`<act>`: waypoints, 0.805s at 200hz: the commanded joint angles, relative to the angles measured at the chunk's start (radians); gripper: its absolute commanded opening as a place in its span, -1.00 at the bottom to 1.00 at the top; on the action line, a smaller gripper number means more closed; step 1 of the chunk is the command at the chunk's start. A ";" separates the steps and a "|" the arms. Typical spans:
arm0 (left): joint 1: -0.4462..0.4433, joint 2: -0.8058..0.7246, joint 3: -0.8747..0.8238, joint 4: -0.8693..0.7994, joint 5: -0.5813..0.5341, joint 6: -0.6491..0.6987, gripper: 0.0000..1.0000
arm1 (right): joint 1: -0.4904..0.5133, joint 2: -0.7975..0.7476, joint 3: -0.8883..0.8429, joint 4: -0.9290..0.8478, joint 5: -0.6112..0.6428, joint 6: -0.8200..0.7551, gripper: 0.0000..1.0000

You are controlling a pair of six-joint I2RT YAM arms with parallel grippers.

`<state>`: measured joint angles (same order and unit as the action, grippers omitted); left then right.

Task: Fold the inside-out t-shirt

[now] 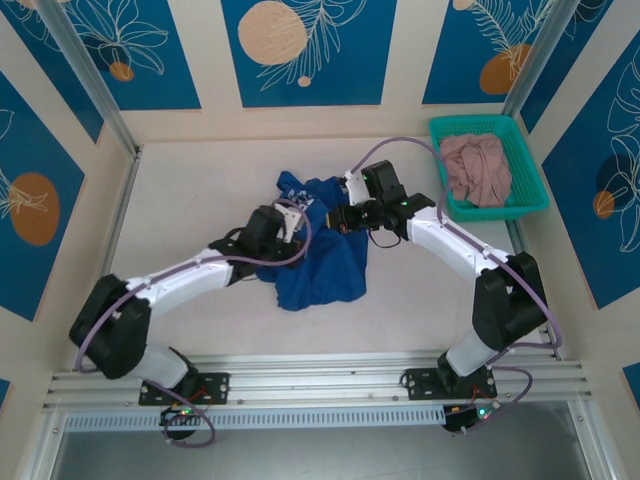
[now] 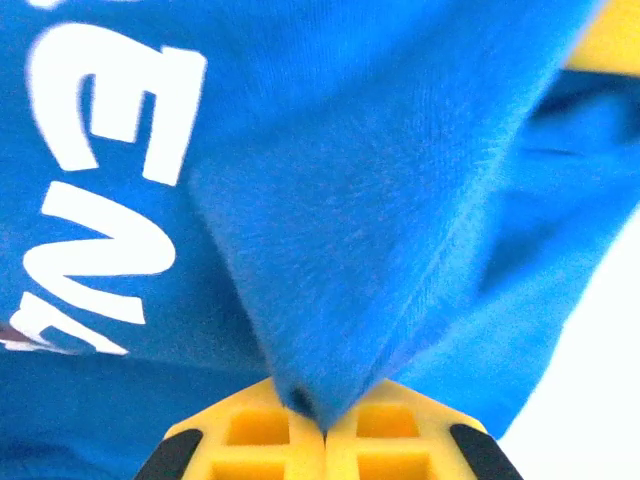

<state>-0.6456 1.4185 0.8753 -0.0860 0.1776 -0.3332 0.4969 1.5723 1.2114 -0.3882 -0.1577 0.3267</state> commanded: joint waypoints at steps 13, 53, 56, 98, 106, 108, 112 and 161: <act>0.081 -0.185 -0.087 0.053 0.420 -0.074 -1.00 | 0.059 -0.031 0.046 -0.135 0.378 -0.127 -0.69; 0.095 -0.245 -0.111 0.049 0.429 -0.145 -1.00 | 0.108 -0.127 -0.041 -0.157 0.416 -0.116 -0.31; 0.095 -0.245 -0.110 0.047 0.429 -0.145 -1.00 | 0.114 -0.141 -0.054 -0.160 0.415 -0.113 -0.29; 0.095 -0.256 -0.101 0.021 0.417 -0.150 -1.00 | 0.238 -0.345 -0.275 -0.044 0.350 -0.087 -0.18; 0.095 -0.260 -0.103 0.021 0.415 -0.151 -1.00 | 0.245 -0.351 -0.300 -0.007 0.328 -0.079 -0.18; 0.095 -0.261 -0.102 0.021 0.414 -0.151 -1.00 | 0.246 -0.349 -0.306 0.003 0.323 -0.077 -0.18; 0.095 -0.263 -0.104 0.021 0.414 -0.151 -1.00 | 0.247 -0.345 -0.313 0.022 0.319 -0.076 -0.18; 0.095 -0.280 -0.105 0.009 0.404 -0.150 -1.00 | 0.255 -0.204 -0.275 0.179 0.363 -0.141 -0.13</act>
<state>-0.5564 1.1675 0.7727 -0.0715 0.5575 -0.4736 0.7490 1.3056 0.9031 -0.3267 0.1932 0.2199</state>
